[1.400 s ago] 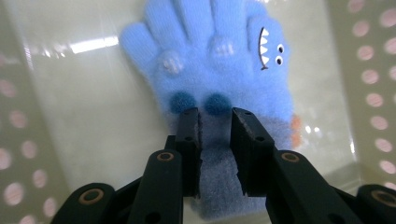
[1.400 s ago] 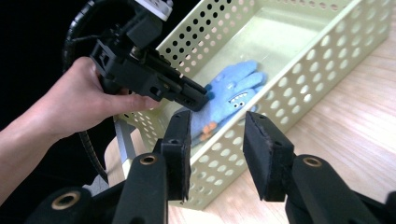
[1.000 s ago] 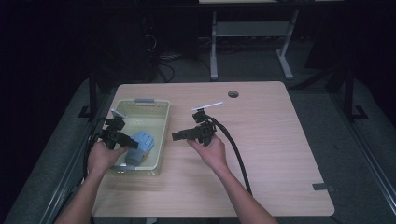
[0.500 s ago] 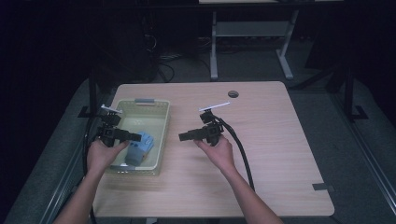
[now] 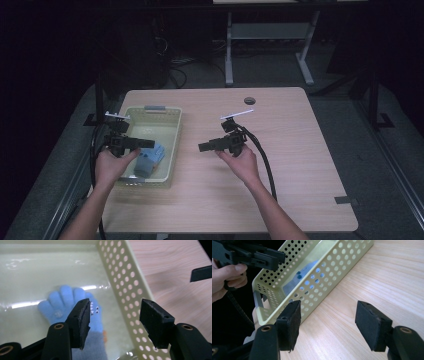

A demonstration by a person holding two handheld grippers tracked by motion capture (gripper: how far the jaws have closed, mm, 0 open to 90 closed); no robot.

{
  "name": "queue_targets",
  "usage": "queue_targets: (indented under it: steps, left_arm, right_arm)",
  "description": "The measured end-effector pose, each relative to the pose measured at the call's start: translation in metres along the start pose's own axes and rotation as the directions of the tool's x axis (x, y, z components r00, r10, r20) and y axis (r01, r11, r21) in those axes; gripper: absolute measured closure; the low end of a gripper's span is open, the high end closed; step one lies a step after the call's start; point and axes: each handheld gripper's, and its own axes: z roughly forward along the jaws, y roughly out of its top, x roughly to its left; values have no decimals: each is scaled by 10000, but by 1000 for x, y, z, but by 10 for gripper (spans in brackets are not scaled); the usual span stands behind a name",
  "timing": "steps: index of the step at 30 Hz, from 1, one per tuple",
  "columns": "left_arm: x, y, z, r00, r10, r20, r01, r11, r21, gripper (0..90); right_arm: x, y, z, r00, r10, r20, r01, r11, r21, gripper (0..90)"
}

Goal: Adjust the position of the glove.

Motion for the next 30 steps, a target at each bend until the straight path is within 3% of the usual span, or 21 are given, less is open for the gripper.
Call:
queue_targets:
  steps: [13,30]
  left_arm:
    - [-17,4,-3,9976,146,679,-104,9980,-622,366]
    - [-53,10,18,9896,1051,982,-986,9927,-689,339]
  right_arm:
    - [-13,-8,-15,9997,175,139,-174,9998,-58,344]
    - [-32,-16,-38,9975,522,482,-512,9985,-211,311]
